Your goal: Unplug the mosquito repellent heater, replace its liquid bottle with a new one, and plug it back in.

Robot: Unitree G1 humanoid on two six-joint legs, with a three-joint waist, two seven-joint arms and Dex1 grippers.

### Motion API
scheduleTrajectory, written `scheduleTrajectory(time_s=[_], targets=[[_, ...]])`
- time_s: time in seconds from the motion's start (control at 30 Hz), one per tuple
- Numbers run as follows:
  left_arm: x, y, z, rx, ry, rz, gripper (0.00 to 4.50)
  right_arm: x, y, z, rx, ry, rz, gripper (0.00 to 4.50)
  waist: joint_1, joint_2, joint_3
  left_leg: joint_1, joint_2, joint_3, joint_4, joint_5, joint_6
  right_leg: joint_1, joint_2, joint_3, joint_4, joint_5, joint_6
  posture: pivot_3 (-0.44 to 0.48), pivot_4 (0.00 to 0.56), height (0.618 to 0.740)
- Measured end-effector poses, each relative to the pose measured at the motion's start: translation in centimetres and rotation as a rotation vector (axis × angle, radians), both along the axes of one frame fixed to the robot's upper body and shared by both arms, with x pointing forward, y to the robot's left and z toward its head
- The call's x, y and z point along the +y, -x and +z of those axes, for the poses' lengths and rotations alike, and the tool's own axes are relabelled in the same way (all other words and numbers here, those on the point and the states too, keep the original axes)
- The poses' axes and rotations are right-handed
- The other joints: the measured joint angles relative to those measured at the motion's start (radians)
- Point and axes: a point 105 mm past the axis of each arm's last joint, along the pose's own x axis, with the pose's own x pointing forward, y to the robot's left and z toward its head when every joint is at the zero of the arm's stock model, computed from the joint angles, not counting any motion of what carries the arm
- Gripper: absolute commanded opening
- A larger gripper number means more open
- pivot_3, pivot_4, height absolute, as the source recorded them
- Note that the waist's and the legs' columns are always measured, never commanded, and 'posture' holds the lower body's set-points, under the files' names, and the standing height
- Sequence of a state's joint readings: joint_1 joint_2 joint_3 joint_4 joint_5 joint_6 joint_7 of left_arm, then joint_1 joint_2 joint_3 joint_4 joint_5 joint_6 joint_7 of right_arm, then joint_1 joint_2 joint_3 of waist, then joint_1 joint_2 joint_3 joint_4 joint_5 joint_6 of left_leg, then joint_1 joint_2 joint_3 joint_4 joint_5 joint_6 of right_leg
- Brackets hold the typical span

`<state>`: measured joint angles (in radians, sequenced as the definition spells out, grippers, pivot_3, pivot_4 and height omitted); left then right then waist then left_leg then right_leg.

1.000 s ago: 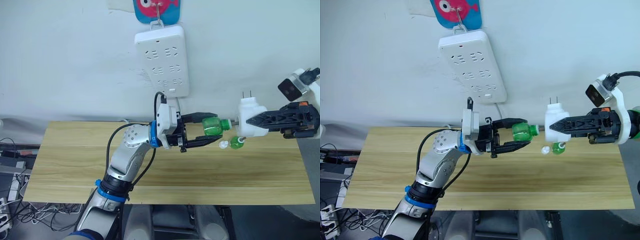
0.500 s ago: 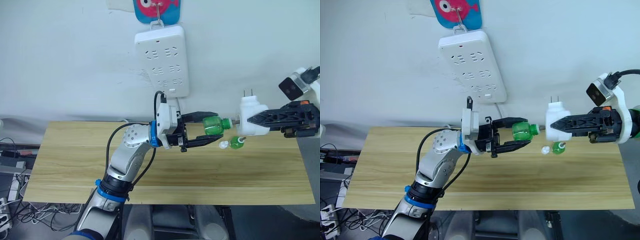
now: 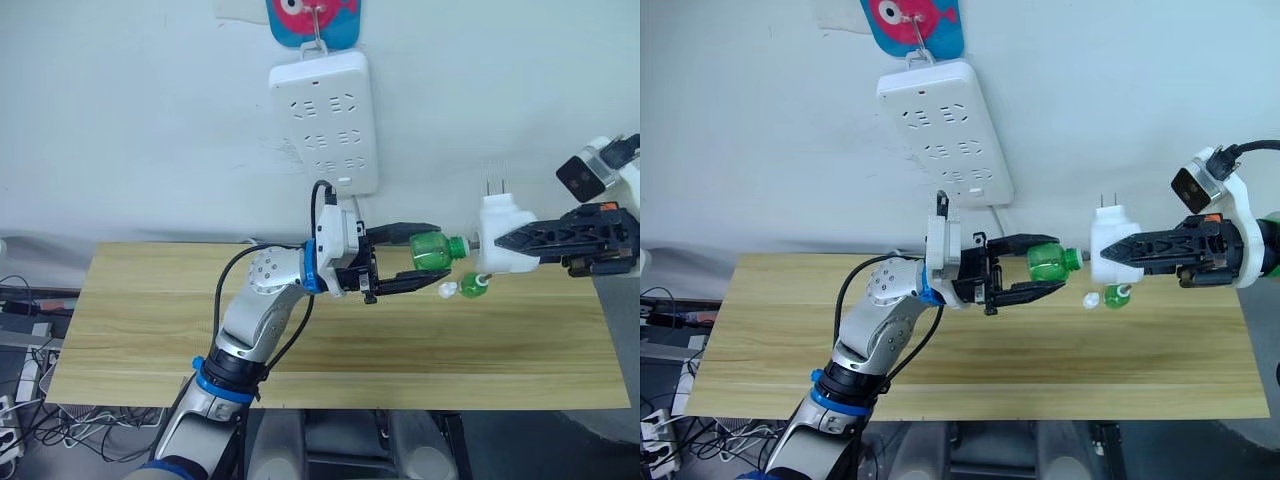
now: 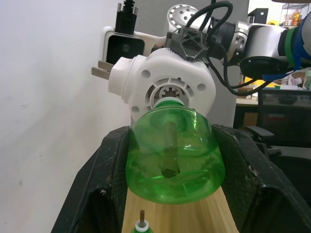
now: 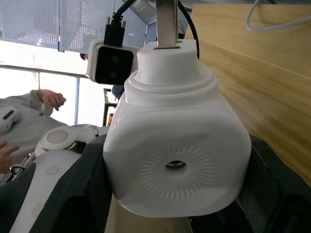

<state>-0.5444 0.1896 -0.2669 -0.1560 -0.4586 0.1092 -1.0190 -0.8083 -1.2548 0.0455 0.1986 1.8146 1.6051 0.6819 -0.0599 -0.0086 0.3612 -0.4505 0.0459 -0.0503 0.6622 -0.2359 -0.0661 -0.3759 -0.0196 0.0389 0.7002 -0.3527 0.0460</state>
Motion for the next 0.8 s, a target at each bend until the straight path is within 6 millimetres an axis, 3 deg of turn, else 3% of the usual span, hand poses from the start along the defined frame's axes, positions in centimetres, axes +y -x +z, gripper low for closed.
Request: scheduleTrajectory(time_s=[0.8], targets=[[-0.21, -0.03, -0.85, -0.036, -0.073, 0.014, 2.21, 1.09, -0.38, -0.84, -0.025, 0.143, -0.016, 3.07, -0.002, 0.0, 0.0, 0.0, 0.0, 0.0, 0.0, 0.0, 0.0, 0.0, 0.0, 0.0, 0.0, 0.0, 0.0, -0.161, 0.341, 0.74]])
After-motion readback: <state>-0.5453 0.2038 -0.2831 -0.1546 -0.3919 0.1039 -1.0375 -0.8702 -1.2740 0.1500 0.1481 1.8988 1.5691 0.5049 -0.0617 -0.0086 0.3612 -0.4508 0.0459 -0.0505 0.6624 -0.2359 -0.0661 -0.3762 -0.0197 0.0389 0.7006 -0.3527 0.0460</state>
